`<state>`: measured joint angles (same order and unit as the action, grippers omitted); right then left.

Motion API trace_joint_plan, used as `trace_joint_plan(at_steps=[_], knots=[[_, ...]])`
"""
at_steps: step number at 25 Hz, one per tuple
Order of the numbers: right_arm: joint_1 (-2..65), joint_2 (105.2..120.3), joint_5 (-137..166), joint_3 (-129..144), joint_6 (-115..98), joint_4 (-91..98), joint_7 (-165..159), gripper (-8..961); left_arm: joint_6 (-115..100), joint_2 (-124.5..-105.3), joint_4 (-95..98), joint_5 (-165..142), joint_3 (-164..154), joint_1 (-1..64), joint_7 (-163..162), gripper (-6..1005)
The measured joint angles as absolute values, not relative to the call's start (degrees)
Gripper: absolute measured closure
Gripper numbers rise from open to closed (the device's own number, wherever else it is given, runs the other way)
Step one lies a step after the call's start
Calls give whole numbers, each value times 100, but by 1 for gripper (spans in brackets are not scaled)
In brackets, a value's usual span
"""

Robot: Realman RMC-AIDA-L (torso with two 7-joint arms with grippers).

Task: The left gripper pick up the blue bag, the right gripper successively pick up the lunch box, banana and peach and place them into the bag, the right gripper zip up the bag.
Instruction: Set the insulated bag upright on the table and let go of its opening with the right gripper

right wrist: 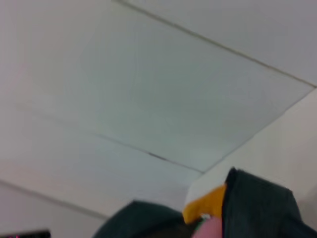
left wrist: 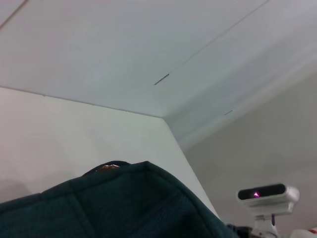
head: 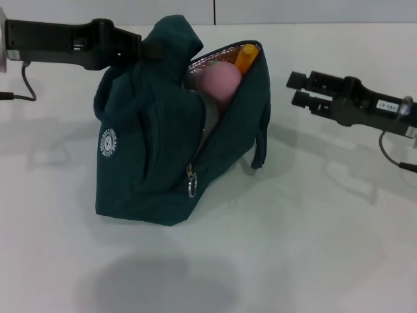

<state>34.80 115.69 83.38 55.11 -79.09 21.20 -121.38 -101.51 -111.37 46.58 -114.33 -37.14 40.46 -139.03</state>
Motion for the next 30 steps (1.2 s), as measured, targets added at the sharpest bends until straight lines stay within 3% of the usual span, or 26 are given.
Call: trace_joint_plan(at_steps=[15,27,30], knots=[[4329,11624,8237,6057,-7027,1426,-12123,342,-10151,-11164,4658,-11435,-3736,4107,-13835,911],[4395,11620,8233,6298,-6892,1490,-11688,348,-10151,-11165,4658,-11435,-3723,4115,-13790,910],[4398,11619,8233,6331,-6896,1492,-11608,486,-10151,-11175,4658,-11435,-3730,4121,-13790,909]])
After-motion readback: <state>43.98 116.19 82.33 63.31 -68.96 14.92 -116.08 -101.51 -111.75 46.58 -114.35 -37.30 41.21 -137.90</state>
